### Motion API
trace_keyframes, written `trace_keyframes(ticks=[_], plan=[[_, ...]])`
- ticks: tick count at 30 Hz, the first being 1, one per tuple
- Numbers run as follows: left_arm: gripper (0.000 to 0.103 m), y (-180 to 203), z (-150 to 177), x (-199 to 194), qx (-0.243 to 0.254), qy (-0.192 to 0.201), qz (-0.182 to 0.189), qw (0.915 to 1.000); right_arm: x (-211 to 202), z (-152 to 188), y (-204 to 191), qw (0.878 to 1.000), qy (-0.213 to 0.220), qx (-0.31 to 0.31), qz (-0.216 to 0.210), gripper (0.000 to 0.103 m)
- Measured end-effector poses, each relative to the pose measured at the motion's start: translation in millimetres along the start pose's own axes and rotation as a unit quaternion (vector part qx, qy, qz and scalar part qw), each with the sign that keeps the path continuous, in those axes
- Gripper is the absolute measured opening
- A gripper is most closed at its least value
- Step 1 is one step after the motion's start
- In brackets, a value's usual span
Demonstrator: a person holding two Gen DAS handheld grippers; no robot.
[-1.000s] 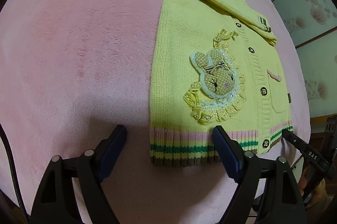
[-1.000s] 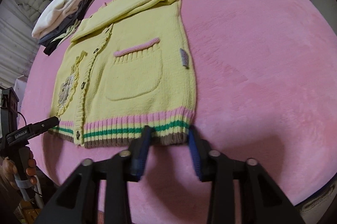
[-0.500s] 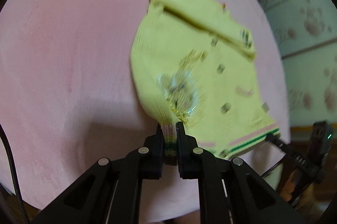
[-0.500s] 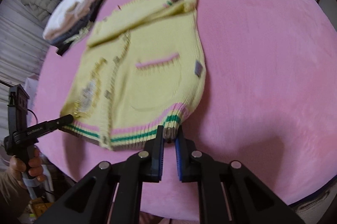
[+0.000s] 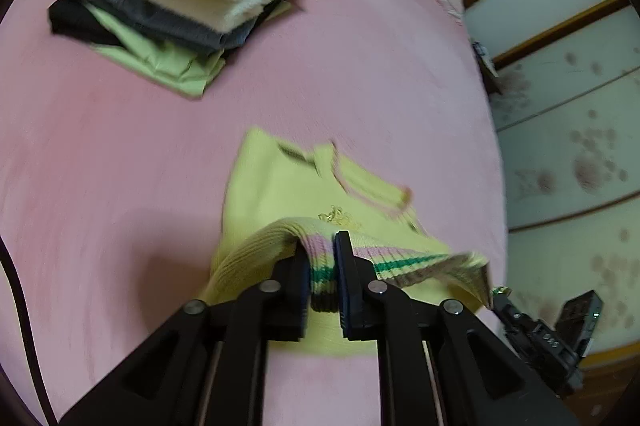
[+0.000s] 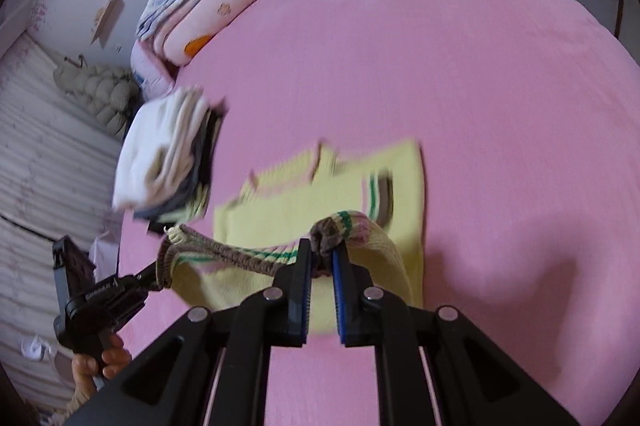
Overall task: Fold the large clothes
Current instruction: 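Grasp the striped hem with the left gripper while the right gripper grasps it too, then lift the hem with both grippers and lay it over the collar, then release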
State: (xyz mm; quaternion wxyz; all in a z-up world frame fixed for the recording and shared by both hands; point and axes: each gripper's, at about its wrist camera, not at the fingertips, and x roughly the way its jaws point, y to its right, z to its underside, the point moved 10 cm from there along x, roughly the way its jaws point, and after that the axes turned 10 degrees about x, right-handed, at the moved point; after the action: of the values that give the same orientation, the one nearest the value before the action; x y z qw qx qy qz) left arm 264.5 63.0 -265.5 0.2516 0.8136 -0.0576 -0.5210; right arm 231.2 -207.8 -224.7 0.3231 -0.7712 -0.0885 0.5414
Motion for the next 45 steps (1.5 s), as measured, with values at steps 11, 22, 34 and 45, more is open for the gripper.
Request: trace_keyframes(ticks=[11,22,34,45], plan=[[0.058,-32,-13,48,0.055,-0.031,-0.076,0.9951,61,-38,27,0.990,-0.007,-0.104,0.090,0.029],[0.045,-27,-22,75,0.171,-0.024,-0.106,0.9793,100,-35,34,0.988,-0.033,-0.114,0.093,0.029],[0.009,-25,-44,76,0.202,0.019,-0.158,0.9663,86,-50,24,0.984,0.026,-0.148,0.099,0.007],[0.030,-35,-37,86,0.184,0.004,-0.195,0.9634,106,-52,41,0.973,0.033,-0.150,0.172,0.016]])
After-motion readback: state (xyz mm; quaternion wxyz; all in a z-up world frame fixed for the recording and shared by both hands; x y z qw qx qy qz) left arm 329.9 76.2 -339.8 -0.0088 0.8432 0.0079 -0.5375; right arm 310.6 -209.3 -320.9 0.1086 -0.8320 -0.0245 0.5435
